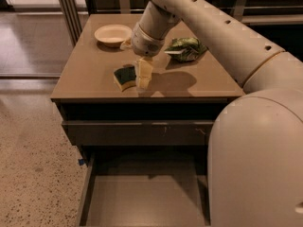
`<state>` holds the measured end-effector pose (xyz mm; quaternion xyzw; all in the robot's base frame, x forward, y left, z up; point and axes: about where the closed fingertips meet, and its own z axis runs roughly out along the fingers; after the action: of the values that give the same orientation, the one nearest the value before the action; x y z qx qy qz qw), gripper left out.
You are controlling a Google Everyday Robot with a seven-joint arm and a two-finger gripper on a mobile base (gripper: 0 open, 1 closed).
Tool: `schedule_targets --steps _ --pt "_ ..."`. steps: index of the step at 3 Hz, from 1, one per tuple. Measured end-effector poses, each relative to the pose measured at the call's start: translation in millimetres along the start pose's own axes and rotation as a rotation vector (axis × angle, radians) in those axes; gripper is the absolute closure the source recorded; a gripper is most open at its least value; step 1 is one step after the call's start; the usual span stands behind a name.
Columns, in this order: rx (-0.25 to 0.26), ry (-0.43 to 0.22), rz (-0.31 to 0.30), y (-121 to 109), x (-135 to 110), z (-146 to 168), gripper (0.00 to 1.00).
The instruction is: Place sponge into middle drawer
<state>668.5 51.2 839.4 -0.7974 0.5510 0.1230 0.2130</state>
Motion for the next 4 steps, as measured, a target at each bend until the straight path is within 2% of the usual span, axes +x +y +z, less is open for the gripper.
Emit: schedule_targets --steps 1,4 --pt "-0.031 -0.009 0.019 4.3 2.2 6.2 0.0" --pt "-0.077 -0.025 0.036 6.9 4.4 19.3 0.0"
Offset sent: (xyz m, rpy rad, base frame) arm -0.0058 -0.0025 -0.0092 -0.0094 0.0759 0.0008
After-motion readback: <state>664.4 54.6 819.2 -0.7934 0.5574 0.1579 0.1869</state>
